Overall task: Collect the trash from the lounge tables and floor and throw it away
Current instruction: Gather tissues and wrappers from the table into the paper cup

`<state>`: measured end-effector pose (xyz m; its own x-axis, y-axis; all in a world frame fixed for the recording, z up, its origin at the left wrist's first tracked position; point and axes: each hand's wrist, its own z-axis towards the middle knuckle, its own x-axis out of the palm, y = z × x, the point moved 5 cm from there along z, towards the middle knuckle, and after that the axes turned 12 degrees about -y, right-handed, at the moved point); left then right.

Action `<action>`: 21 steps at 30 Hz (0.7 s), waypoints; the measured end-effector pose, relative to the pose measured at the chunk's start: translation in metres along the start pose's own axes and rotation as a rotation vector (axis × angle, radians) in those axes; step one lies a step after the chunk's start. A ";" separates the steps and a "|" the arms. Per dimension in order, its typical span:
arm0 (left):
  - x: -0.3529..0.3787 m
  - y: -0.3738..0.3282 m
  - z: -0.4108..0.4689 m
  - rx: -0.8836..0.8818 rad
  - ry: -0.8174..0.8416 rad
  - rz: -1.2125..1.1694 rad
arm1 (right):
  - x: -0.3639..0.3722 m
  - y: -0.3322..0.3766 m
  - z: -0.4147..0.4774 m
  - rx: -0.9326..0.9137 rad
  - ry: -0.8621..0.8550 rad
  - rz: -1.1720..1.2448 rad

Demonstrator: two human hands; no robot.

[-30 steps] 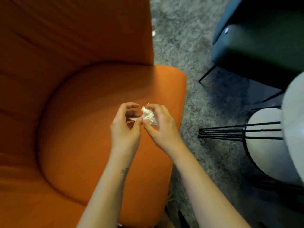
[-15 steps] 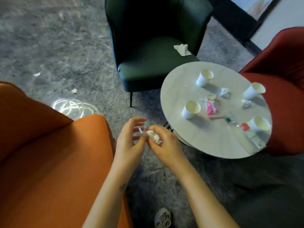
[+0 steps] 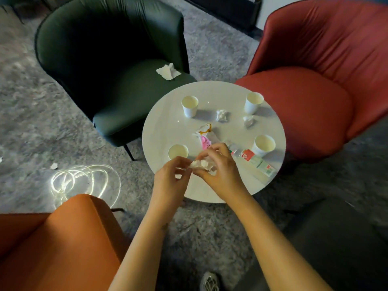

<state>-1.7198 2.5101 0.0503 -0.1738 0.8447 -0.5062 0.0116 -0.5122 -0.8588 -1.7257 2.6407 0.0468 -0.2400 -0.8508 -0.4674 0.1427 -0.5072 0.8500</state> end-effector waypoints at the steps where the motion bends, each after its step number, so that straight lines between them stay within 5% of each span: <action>1: 0.003 -0.001 0.004 0.012 -0.007 0.018 | -0.001 -0.003 0.003 0.009 -0.015 0.015; 6: 0.011 0.013 0.023 -0.016 -0.032 0.060 | 0.009 -0.014 0.013 0.075 -0.052 0.101; 12: 0.015 0.053 0.067 -0.094 0.011 0.172 | 0.043 -0.037 0.041 0.100 -0.179 -0.102; 21: 0.059 0.145 0.125 -0.011 0.323 0.267 | 0.139 -0.090 0.071 0.072 -0.223 -0.472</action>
<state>-1.8512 2.4668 -0.0943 0.1545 0.6887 -0.7084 0.0253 -0.7195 -0.6940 -1.8395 2.5779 -0.0771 -0.4619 -0.4785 -0.7468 -0.0945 -0.8106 0.5779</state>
